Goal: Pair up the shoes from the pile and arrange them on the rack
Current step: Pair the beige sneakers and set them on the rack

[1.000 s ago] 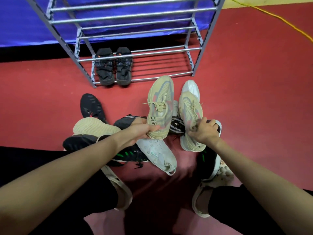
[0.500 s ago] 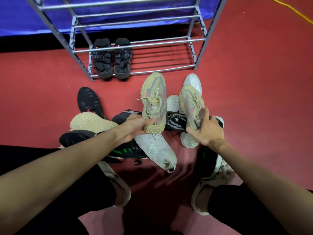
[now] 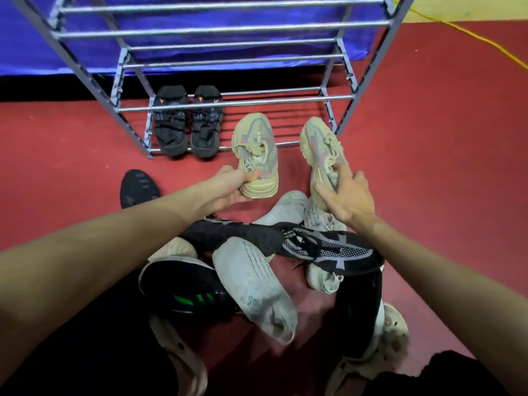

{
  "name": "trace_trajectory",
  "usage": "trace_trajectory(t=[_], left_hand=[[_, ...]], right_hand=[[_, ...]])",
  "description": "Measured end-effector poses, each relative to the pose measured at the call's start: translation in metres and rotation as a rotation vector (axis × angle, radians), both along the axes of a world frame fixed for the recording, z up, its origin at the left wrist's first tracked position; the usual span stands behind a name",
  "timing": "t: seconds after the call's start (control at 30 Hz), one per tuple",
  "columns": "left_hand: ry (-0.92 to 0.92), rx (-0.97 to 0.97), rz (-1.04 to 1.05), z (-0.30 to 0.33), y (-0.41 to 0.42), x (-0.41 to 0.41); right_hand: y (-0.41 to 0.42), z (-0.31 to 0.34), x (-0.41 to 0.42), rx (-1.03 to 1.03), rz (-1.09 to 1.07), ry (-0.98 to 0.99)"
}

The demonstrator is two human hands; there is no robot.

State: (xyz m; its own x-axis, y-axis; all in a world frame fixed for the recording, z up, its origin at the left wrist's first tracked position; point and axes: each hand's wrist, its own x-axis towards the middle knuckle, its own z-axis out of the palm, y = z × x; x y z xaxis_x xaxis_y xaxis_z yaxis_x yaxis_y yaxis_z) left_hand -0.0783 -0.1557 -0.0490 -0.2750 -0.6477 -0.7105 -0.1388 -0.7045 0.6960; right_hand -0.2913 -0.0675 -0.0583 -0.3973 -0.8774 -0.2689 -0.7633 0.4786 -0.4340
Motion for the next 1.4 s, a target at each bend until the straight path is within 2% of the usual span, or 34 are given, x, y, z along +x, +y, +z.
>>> trace_trajectory(t=[0.3,0.5,0.73,0.93,1.13,1.4], left_hand=[[-0.041,-0.083,0.053,-0.074,-0.075,-0.040],[-0.049,-0.135,0.112,-0.114,-0.118,-0.058],[-0.077,-0.225,0.045,-0.140,-0.144,-0.063],[-0.067,-0.228,0.067,-0.152,-0.152,-0.071],[-0.061,-0.217,0.116,-0.159,-0.173,-0.087],[-0.015,-0.118,0.144,-0.143,-0.176,-0.108]], right_hand=[[-0.110,-0.058,-0.019,0.034,0.064,0.077],[-0.174,-0.086,-0.031,-0.042,0.085,0.160],[-0.228,-0.113,-0.045,-0.055,0.155,0.363],[-0.239,-0.140,-0.051,0.037,0.132,0.296],[-0.218,-0.141,-0.054,-0.048,0.128,0.140],[-0.207,-0.146,-0.056,-0.039,0.207,0.120]])
